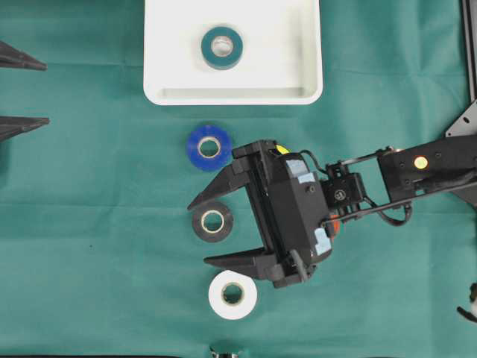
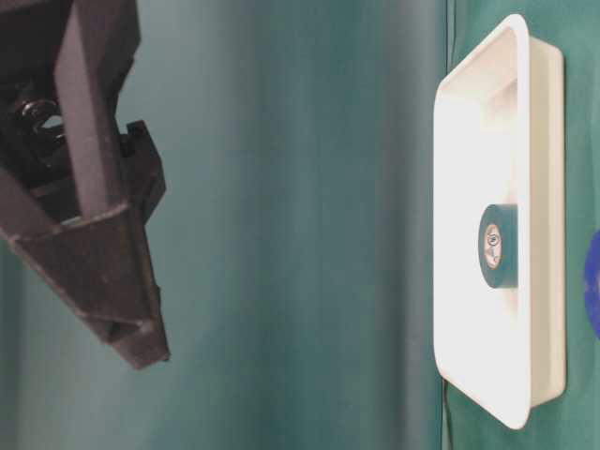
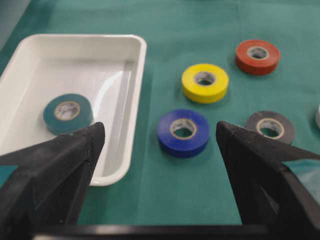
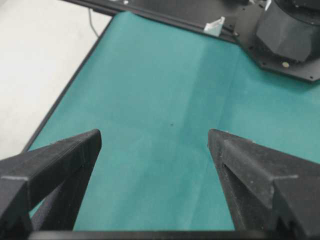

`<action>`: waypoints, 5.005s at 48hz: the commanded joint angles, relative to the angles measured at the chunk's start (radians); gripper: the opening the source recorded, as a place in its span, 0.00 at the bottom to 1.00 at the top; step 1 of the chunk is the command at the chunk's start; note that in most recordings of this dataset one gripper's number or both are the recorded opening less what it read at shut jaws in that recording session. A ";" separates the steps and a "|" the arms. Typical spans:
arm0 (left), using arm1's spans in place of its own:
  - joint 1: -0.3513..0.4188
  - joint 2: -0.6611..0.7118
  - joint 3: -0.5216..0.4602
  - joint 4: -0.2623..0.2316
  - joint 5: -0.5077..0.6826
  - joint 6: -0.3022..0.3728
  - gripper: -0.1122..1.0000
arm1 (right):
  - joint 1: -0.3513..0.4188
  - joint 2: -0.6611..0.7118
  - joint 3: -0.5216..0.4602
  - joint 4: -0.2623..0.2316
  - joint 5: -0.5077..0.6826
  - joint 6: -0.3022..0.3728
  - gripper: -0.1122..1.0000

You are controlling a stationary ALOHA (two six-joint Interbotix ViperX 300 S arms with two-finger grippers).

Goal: Pick up the tape from a random location and place it into the white case.

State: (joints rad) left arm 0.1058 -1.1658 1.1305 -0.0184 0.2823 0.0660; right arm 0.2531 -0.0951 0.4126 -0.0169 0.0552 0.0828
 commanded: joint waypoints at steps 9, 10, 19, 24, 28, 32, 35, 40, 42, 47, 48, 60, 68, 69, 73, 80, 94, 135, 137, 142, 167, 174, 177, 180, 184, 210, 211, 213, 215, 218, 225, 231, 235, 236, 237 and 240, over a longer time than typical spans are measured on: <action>-0.002 0.012 -0.012 0.000 -0.009 0.000 0.97 | 0.002 0.000 -0.051 0.003 0.069 0.009 0.93; -0.002 0.012 -0.012 -0.002 -0.011 0.000 0.97 | 0.002 0.002 -0.055 0.003 0.080 0.011 0.93; -0.002 0.015 -0.011 -0.002 -0.011 0.000 0.97 | 0.002 0.041 -0.120 0.003 0.221 0.029 0.93; -0.002 0.015 -0.012 0.000 -0.011 0.000 0.97 | 0.002 0.071 -0.170 0.003 0.321 0.041 0.93; -0.002 0.015 -0.011 0.000 -0.011 0.000 0.97 | 0.002 0.092 -0.206 0.003 0.391 0.049 0.93; -0.002 0.015 -0.011 0.000 -0.011 0.002 0.97 | 0.002 0.112 -0.241 0.003 0.462 0.057 0.93; -0.002 0.015 -0.011 0.000 -0.011 0.002 0.97 | 0.002 0.127 -0.265 0.003 0.517 0.066 0.93; -0.002 0.017 -0.009 0.000 -0.009 0.000 0.97 | 0.002 0.153 -0.307 0.000 0.606 0.083 0.93; -0.002 0.017 -0.011 0.000 -0.011 0.002 0.97 | 0.002 0.166 -0.327 -0.002 0.647 0.091 0.93; -0.002 0.017 -0.011 0.000 -0.009 0.002 0.97 | 0.000 0.187 -0.364 0.000 0.719 0.100 0.93; -0.002 0.017 -0.011 0.000 -0.011 0.002 0.97 | 0.002 0.192 -0.370 -0.002 0.730 0.101 0.93; -0.002 0.017 -0.009 0.000 -0.009 0.002 0.97 | 0.002 0.219 -0.417 0.000 0.818 0.103 0.93; -0.002 0.015 -0.011 0.000 -0.009 0.002 0.97 | 0.002 0.221 -0.419 -0.002 0.821 0.103 0.93; -0.002 0.017 -0.011 0.000 -0.011 0.002 0.97 | 0.002 0.221 -0.419 0.000 0.821 0.103 0.93; -0.002 0.015 -0.009 0.000 -0.009 0.002 0.97 | 0.000 0.219 -0.419 -0.002 0.821 0.103 0.93; -0.002 0.017 -0.011 0.000 -0.009 0.003 0.97 | 0.002 0.221 -0.419 0.000 0.821 0.103 0.93; -0.002 0.017 -0.011 0.000 -0.009 0.003 0.97 | 0.002 0.224 -0.419 -0.002 0.821 0.103 0.93; -0.002 0.023 -0.009 0.000 -0.009 0.003 0.97 | 0.002 0.348 -0.387 -0.002 0.818 0.143 0.93; -0.002 0.023 -0.008 0.000 -0.009 0.003 0.97 | 0.002 0.356 -0.380 -0.002 0.810 0.147 0.93; -0.002 0.028 -0.006 0.000 -0.009 0.003 0.97 | 0.003 0.373 -0.365 -0.002 0.782 0.153 0.93; -0.002 0.029 -0.006 0.002 -0.009 0.005 0.97 | 0.003 0.428 -0.305 0.000 0.640 0.166 0.93; -0.002 0.029 -0.006 0.003 -0.009 0.005 0.97 | 0.003 0.451 -0.305 0.000 0.629 0.166 0.93; -0.002 0.029 -0.006 0.002 -0.011 0.005 0.97 | 0.003 0.459 -0.305 0.000 0.627 0.166 0.93; -0.002 0.029 -0.006 0.003 -0.009 0.005 0.97 | 0.005 0.468 -0.307 0.000 0.620 0.166 0.93; -0.002 0.031 -0.006 0.003 -0.009 0.005 0.97 | 0.005 0.476 -0.307 0.000 0.607 0.166 0.93; -0.002 0.029 -0.005 0.005 -0.006 0.006 0.97 | 0.012 0.514 -0.307 0.000 0.578 0.167 0.90; -0.002 0.029 -0.005 0.005 -0.006 0.006 0.97 | 0.012 0.514 -0.307 0.002 0.578 0.167 0.89; -0.002 0.029 -0.005 0.005 -0.006 0.006 0.97 | 0.012 0.514 -0.307 0.000 0.578 0.167 0.89; -0.002 0.029 -0.005 0.005 -0.006 0.006 0.97 | 0.012 0.514 -0.307 0.000 0.577 0.167 0.88; -0.002 0.029 -0.006 0.005 -0.006 0.006 0.97 | 0.011 0.514 -0.308 -0.002 0.571 0.167 0.86; -0.002 0.029 -0.005 0.005 -0.006 0.006 0.97 | 0.006 0.514 -0.308 -0.008 0.554 0.166 0.61; -0.002 0.031 -0.005 0.005 -0.006 0.006 0.97 | 0.006 0.512 -0.310 -0.009 0.554 0.163 0.34; -0.002 0.031 -0.006 0.005 -0.006 0.006 0.97 | 0.006 0.512 -0.311 -0.009 0.554 0.160 0.33; -0.002 0.031 -0.005 0.005 -0.006 0.006 0.97 | 0.006 0.512 -0.311 -0.009 0.554 0.160 0.33; -0.002 0.029 -0.005 0.005 -0.006 0.006 0.97 | 0.006 0.512 -0.311 -0.009 0.554 0.158 0.33; -0.002 0.029 -0.005 0.005 -0.006 0.006 0.97 | 0.006 0.512 -0.313 -0.009 0.557 0.158 0.33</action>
State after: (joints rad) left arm 0.1058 -1.1474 1.1336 -0.0153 0.2807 0.0706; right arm 0.2608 0.4372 0.1150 -0.0230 0.6151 0.2424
